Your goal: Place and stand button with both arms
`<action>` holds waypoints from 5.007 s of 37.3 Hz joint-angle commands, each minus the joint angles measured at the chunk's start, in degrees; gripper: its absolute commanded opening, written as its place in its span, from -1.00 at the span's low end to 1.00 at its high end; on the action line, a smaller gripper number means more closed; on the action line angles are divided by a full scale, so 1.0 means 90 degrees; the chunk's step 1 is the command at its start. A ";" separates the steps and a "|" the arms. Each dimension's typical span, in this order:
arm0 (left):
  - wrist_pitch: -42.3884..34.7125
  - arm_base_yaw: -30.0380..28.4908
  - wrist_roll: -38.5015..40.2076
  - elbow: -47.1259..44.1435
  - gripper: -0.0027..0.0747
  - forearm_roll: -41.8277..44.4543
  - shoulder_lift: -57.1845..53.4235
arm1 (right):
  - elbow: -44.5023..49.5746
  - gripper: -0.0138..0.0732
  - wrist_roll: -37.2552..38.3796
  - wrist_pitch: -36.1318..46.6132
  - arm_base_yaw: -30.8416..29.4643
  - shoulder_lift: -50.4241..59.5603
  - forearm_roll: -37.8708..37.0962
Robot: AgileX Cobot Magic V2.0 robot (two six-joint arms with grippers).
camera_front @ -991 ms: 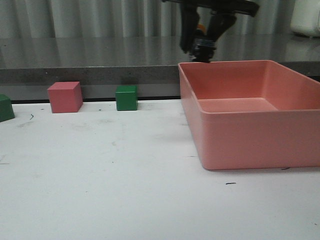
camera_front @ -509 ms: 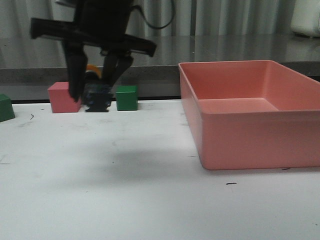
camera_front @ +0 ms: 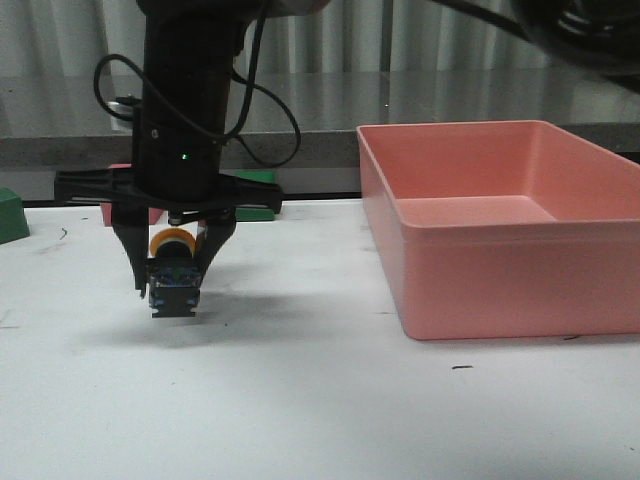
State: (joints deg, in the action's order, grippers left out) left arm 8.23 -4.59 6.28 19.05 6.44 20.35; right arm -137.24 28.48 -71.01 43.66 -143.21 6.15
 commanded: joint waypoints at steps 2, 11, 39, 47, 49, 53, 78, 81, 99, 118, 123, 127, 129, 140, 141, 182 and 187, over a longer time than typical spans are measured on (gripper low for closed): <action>-0.0540 -0.0015 0.0018 0.0229 0.85 -0.0054 0.0093 | -0.0210 -0.26 0.0234 0.0061 -0.0015 0.0310 0.0036; -0.0540 -0.0015 0.0018 0.0229 0.85 -0.0054 0.0093 | -0.0210 -0.13 0.0244 -0.0031 -0.0015 0.0276 0.0030; -0.0540 -0.0015 0.0018 0.0229 0.85 -0.0054 0.0093 | -0.1113 0.29 -0.0278 -0.0640 -0.0015 0.1373 0.0164; -0.0540 -0.0015 0.0018 0.0229 0.85 -0.0054 0.0093 | -0.1107 -0.05 -0.0724 -0.0652 -0.0015 0.1846 0.0040; -0.0540 -0.0015 0.0018 0.0229 0.85 -0.0054 0.0093 | -0.1107 -0.21 -0.0807 -0.0652 -0.0015 0.1966 0.0040; -0.0540 -0.0015 0.0018 0.0229 0.85 -0.0054 0.0093 | -0.1102 -0.57 -0.1025 -0.0652 -0.0015 0.2234 0.0032; -0.0540 -0.0015 0.0018 0.0229 0.85 -0.0054 0.0093 | 0.1687 -0.84 -0.1787 -0.0658 -0.1855 0.5048 -0.0743; -0.0540 -0.0015 0.0018 0.0229 0.85 -0.0054 0.0093 | 0.2536 -0.84 -0.1787 -0.0610 -0.2410 0.5478 -0.0875; -0.0540 -0.0015 0.0018 0.0229 0.85 -0.0054 0.0093 | 0.7610 -0.84 -0.1969 0.2297 -0.4181 0.8150 -0.1157; -0.0540 -0.0015 0.0018 0.0229 0.85 -0.0054 0.0093 | 1.1929 -0.84 -0.2327 0.6753 -0.4180 1.1852 -0.1157; -0.0540 -0.0015 0.0018 0.0229 0.85 -0.0054 0.0093 | 1.2614 -0.84 -0.2320 0.7200 -0.4180 1.3002 -0.1149; -0.0540 -0.0015 0.0018 0.0229 0.85 -0.0054 0.0093 | 1.2882 -0.84 -0.2320 0.7415 -0.4180 1.3676 -0.1149; -0.0540 -0.0015 0.0018 0.0229 0.85 -0.0054 0.0093 | 1.2945 -0.84 -0.2320 0.7468 -0.4180 1.3948 -0.1149; -0.0540 -0.0015 0.0018 0.0229 0.85 -0.0054 0.0093 | 1.2951 -0.84 -0.2320 0.7453 -0.4180 1.4253 -0.1149; -0.0540 -0.0015 0.0018 0.0229 0.85 -0.0054 0.0093 | 1.2951 -0.84 -0.2320 0.7453 -0.4180 1.4253 -0.1149; 0.1425 0.3025 0.0018 0.3036 0.85 -0.0774 0.4956 | 1.2951 -0.84 -0.2320 0.7453 -0.4180 1.4253 -0.1149; 0.2241 0.3118 0.0018 0.3815 0.85 -0.1182 0.5921 | 1.2951 -0.84 -0.2320 0.7453 -0.4180 1.4253 -0.1149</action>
State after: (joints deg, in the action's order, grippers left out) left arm 26.50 22.76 6.28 47.31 -1.36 69.88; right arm -19.17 8.19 -8.76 6.39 -14.56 -3.62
